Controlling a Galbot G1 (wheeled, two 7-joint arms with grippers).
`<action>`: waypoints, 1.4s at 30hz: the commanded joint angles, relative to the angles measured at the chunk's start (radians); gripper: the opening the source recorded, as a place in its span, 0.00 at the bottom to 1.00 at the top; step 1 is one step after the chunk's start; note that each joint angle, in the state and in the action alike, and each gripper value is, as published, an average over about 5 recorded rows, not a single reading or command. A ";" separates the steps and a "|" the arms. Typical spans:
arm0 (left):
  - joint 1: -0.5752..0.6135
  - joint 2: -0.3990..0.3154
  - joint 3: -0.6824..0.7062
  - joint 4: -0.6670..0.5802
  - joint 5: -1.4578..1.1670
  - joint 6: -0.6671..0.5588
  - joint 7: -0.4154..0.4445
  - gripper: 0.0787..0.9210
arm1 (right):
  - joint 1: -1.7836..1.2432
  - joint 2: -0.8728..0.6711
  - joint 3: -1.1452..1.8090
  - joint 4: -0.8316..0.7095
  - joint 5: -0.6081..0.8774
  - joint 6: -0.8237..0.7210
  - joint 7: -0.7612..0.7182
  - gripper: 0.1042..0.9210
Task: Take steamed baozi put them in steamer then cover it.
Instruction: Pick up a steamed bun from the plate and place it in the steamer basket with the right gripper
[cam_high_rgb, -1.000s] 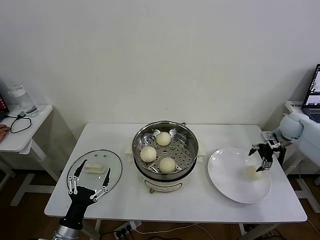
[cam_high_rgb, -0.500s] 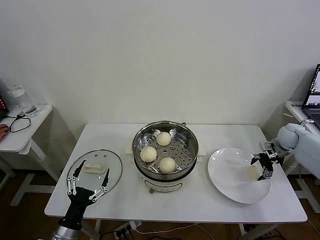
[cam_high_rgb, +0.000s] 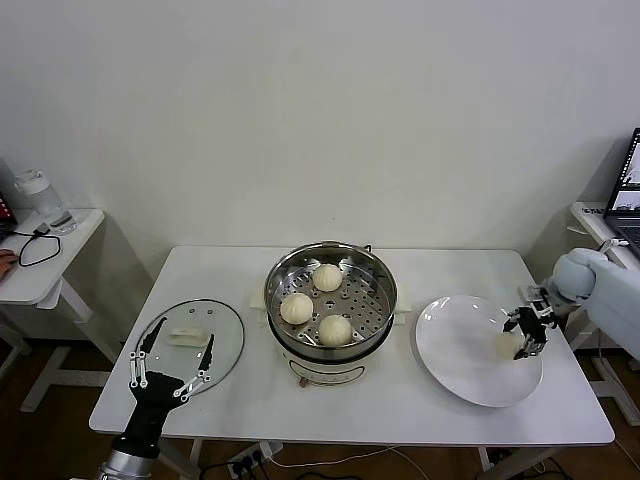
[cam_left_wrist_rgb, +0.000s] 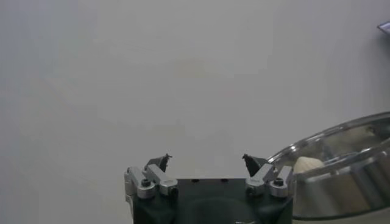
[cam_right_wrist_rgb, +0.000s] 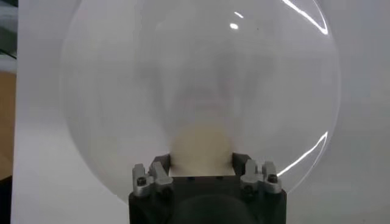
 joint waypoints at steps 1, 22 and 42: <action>0.000 0.008 0.003 -0.015 -0.001 0.001 -0.001 0.88 | 0.343 -0.006 -0.200 0.132 0.125 -0.069 -0.137 0.70; -0.014 0.005 0.015 -0.024 0.005 0.001 -0.002 0.88 | 0.755 0.373 -0.532 0.469 0.606 -0.308 -0.025 0.69; -0.023 0.007 0.006 -0.012 0.000 -0.006 -0.009 0.88 | 0.553 0.628 -0.544 0.238 0.485 -0.311 0.003 0.68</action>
